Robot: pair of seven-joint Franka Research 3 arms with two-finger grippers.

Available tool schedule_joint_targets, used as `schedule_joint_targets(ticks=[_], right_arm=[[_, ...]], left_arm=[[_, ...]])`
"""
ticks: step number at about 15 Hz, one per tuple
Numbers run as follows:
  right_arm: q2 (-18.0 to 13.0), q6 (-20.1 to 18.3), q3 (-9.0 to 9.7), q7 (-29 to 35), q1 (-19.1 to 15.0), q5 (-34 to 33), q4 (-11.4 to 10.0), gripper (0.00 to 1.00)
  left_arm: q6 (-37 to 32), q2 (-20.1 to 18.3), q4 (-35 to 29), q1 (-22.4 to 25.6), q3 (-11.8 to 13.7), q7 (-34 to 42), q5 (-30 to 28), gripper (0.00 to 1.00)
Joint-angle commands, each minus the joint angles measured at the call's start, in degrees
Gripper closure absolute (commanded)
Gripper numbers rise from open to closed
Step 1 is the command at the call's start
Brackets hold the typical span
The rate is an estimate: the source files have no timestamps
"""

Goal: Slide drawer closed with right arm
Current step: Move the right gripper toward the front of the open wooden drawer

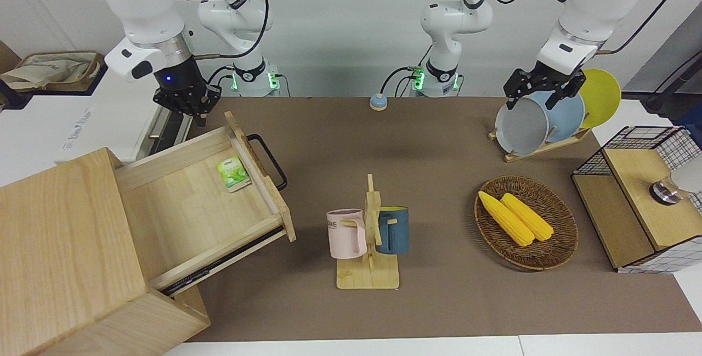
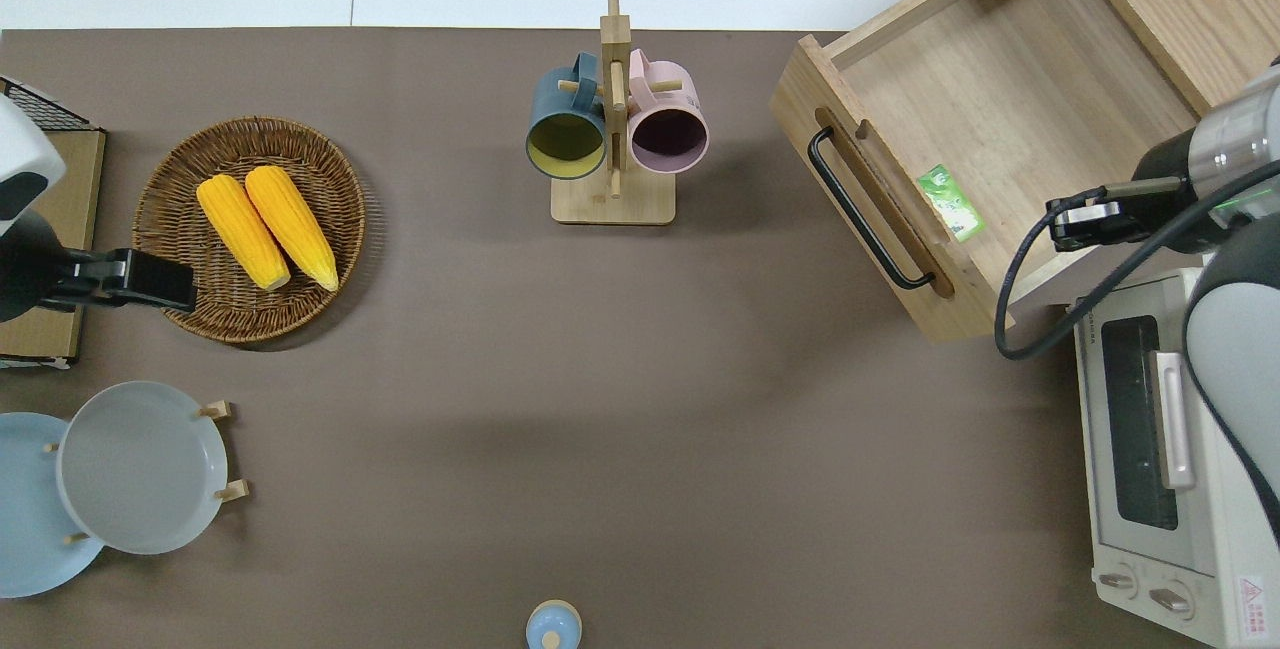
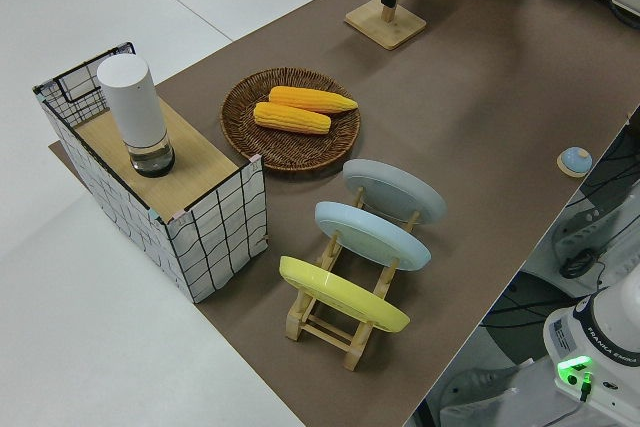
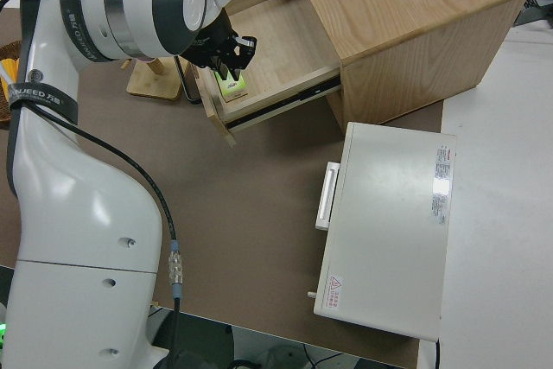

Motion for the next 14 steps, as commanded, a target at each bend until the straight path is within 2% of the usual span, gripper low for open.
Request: schedule_joint_targets(ticks=[1, 3, 5, 14], right_arm=[[-1.5, -0.1, 0.6, -0.8, 0.0, -0.4, -0.3, 1.0], [-1.8, -0.5, 0.51, 0.6, 1.5, -0.1, -0.2, 1.0], [-2.1, -0.6, 0.51, 4.7, 4.0, -0.7, -0.2, 1.0], [-1.6, 0.3, 0.69, 29.4, 14.9, -0.6, -0.3, 1.0]], left_arm=[[-1.1, 0.7, 1.5, 0.2, -0.4, 0.6, 1.0, 0.01], [-1.1, 0.7, 1.5, 0.2, -0.4, 0.6, 1.0, 0.01], [-1.1, 0.7, 1.5, 0.2, -0.4, 0.6, 1.0, 0.01], [-1.1, 0.7, 1.5, 0.2, -0.4, 0.6, 1.0, 0.01]])
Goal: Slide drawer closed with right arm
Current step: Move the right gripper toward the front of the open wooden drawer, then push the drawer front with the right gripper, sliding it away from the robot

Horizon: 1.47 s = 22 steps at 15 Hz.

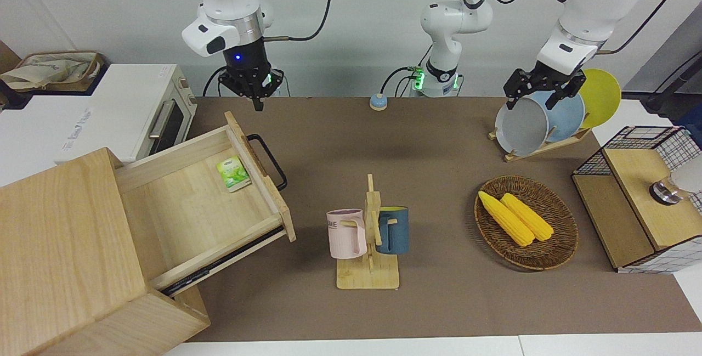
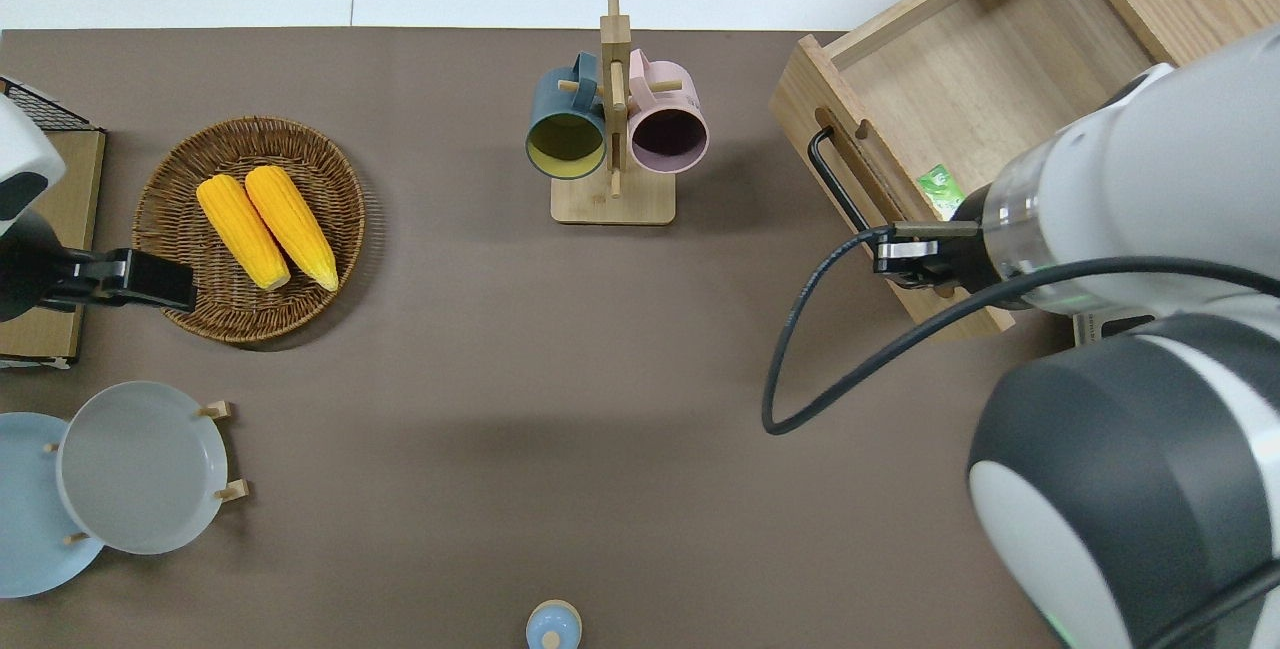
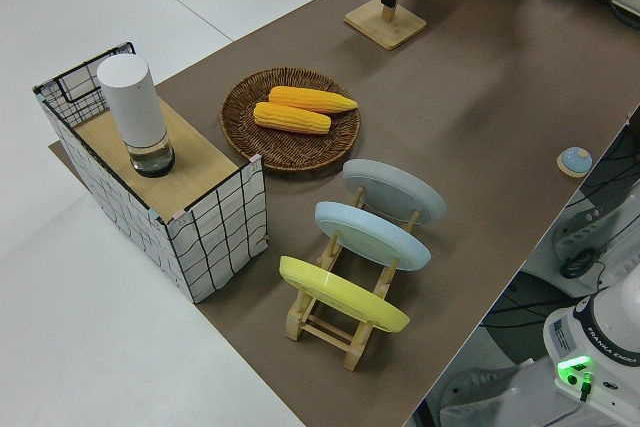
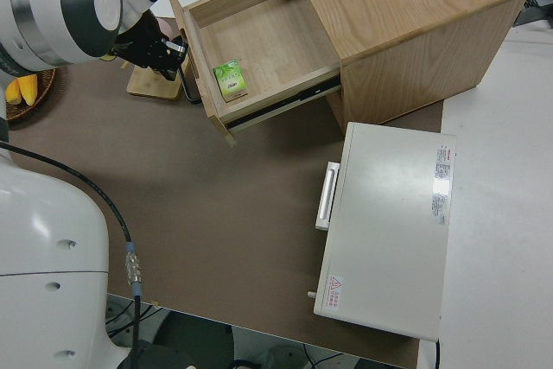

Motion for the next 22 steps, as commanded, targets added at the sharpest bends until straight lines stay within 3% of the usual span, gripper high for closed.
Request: schedule_joint_targets(ticks=[1, 6, 9, 13, 18, 22], right_arm=[[0.3, 1.0, -0.07, 11.2, 3.9, -0.8, -0.6, 1.0], [3.3, 4.1, -0.16, 26.0, 7.0, -1.1, -2.0, 1.0], [5.0, 7.1, -0.16, 35.6, 7.4, -2.0, -4.6, 1.0], [8.0, 8.5, -0.16, 46.3, 7.3, -2.7, -5.2, 1.0], [11.2, 10.9, -0.69, 52.2, 6.0, -3.7, -5.3, 1.0], [12.3, 12.6, -1.13, 52.7, 4.5, -4.0, -5.1, 1.0]], left_arm=[[-1.1, 0.7, 1.5, 0.2, -0.4, 0.6, 1.0, 0.01], [-1.1, 0.7, 1.5, 0.2, -0.4, 0.6, 1.0, 0.01], [-1.1, 0.7, 1.5, 0.2, -0.4, 0.6, 1.0, 0.01], [-1.1, 0.7, 1.4, 0.2, -0.4, 0.6, 1.0, 0.01], [-1.1, 0.7, 1.5, 0.2, -0.4, 0.6, 1.0, 0.01], [-1.1, 0.7, 1.4, 0.2, -0.4, 0.6, 1.0, 0.01]])
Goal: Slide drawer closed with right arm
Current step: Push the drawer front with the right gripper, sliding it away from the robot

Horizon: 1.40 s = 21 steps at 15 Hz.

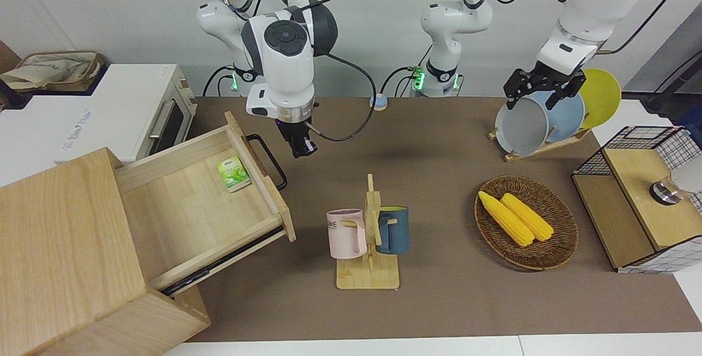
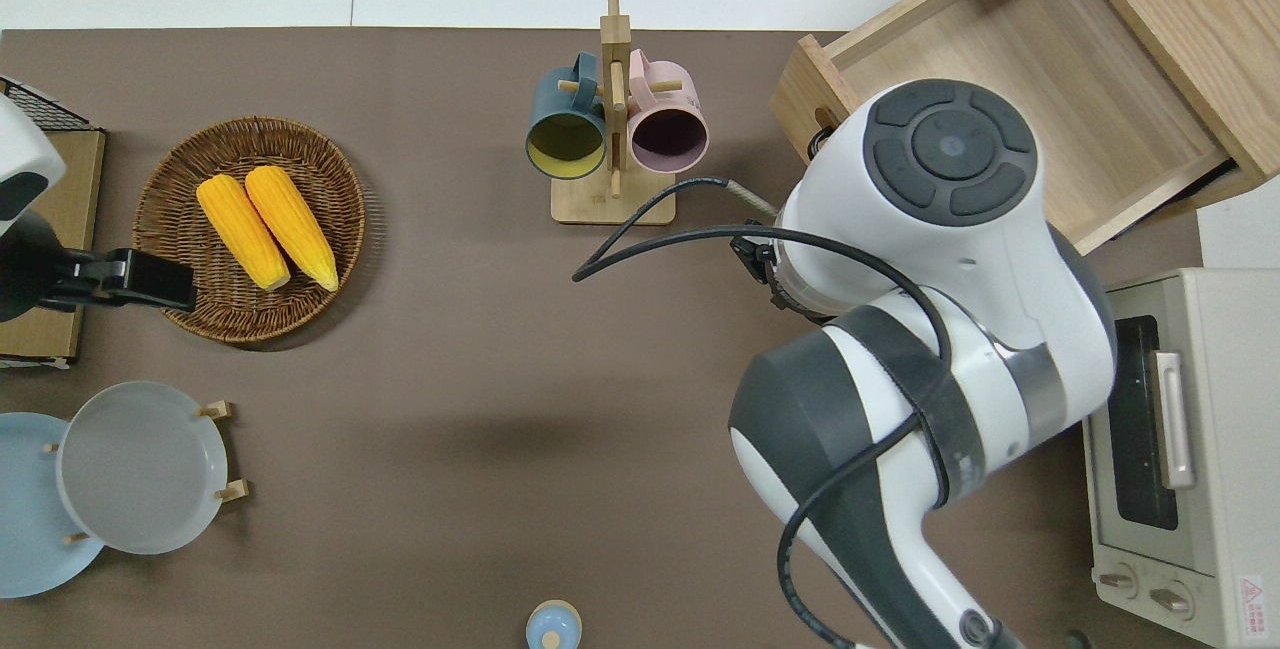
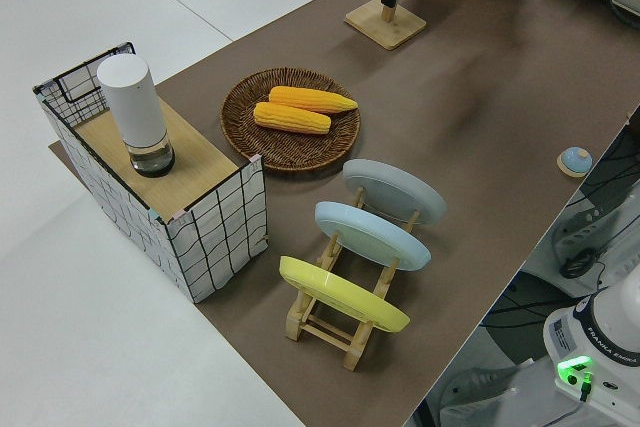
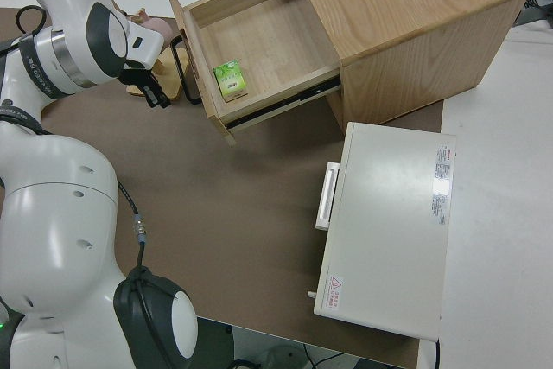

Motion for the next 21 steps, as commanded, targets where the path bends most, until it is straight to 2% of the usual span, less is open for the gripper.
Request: schedule_joint_targets(ticks=[1, 4, 9, 12, 16, 21], right_arm=[[0.9, 3.4, 0.53, 2.1, -1.9, -1.4, -0.2, 1.0], [2.2, 4.7, 0.44, 1.9, -2.7, -2.7, -0.2, 1.0], [3.5, 4.8, 0.44, 1.1, -5.0, -2.9, 0.9, 1.0], [4.3, 4.8, 0.44, -0.4, -6.5, -2.9, 3.2, 1.0], [5.2, 5.6, 0.53, -2.0, -9.1, -2.9, 4.5, 1.0], [7.3, 6.0, 1.06, -4.3, -12.3, -2.8, 7.8, 1.0]], left_arm=[[-1.1, 0.7, 1.5, 0.2, -0.4, 0.6, 1.0, 0.01], [-1.1, 0.7, 1.5, 0.2, -0.4, 0.6, 1.0, 0.01], [-1.1, 0.7, 1.5, 0.2, -0.4, 0.6, 1.0, 0.01], [-1.1, 0.7, 1.4, 0.2, -0.4, 0.6, 1.0, 0.01], [-1.1, 0.7, 1.4, 0.2, -0.4, 0.6, 1.0, 0.01], [-1.1, 0.7, 1.4, 0.2, -0.4, 0.6, 1.0, 0.01]])
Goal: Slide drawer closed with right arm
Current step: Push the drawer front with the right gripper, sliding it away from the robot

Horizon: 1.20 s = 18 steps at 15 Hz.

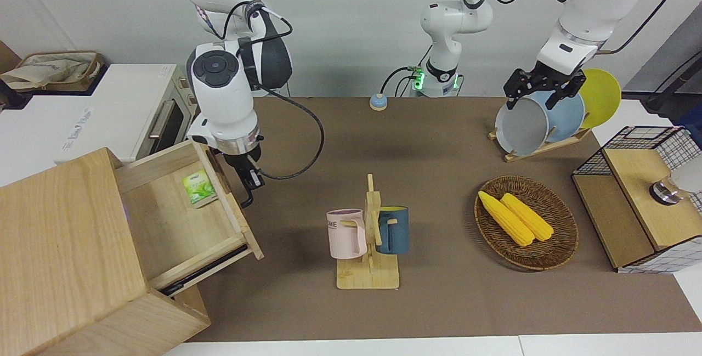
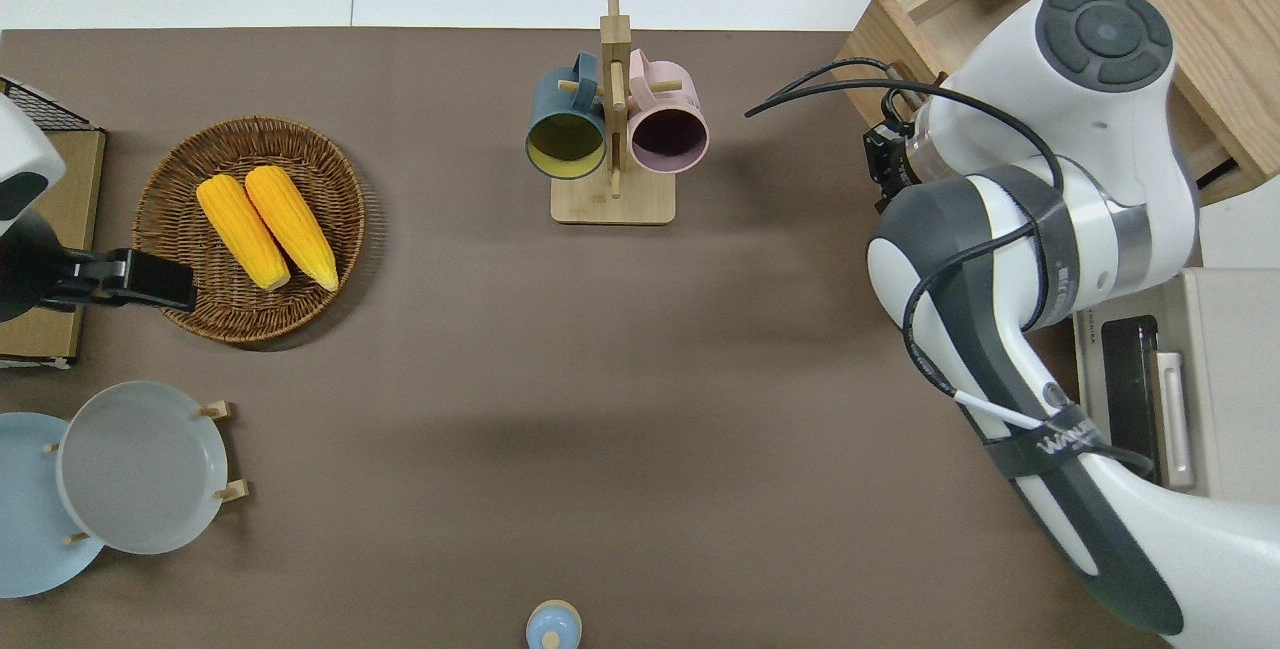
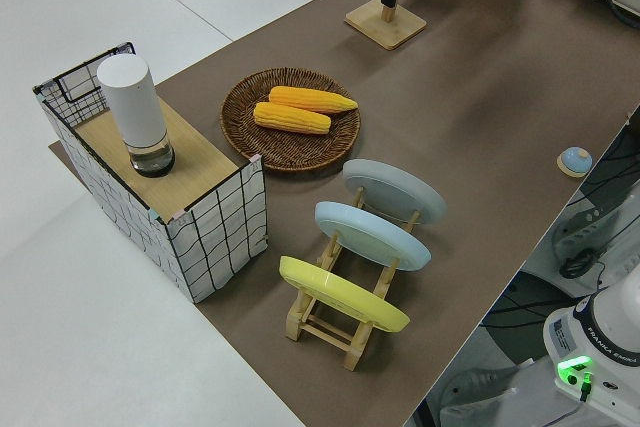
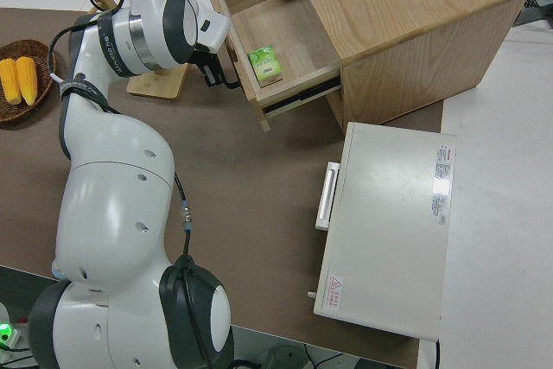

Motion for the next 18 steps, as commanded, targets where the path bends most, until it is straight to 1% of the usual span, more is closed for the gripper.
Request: schedule_joint_targets(ticks=[1, 4, 6, 9, 14, 18], right_arm=[[2.8, 1.2, 1.46, -2.7, -3.4, -1.1, 4.0, 1.0], [3.4, 1.7, 1.37, -4.8, -5.3, -1.1, 4.6, 1.0], [3.9, 1.7, 1.46, -5.4, -6.3, -1.1, 5.4, 1.0], [3.9, 2.5, 1.46, -8.4, -8.4, -1.1, 5.5, 1.0], [5.5, 2.5, 2.69, -13.4, -12.9, -1.1, 8.0, 1.0], [5.7, 4.4, 2.69, -14.5, -15.4, -1.0, 8.2, 1.0]], left_arm=[[-1.1, 0.7, 1.4, 0.2, -0.4, 0.6, 1.0, 0.01], [-1.1, 0.7, 1.4, 0.2, -0.4, 0.6, 1.0, 0.01], [-1.1, 0.7, 1.5, 0.2, -0.4, 0.6, 1.0, 0.01], [-1.1, 0.7, 1.4, 0.2, -0.4, 0.6, 1.0, 0.01], [-1.1, 0.7, 1.5, 0.2, -0.4, 0.6, 1.0, 0.01], [-1.1, 0.7, 1.4, 0.2, -0.4, 0.6, 1.0, 0.01]])
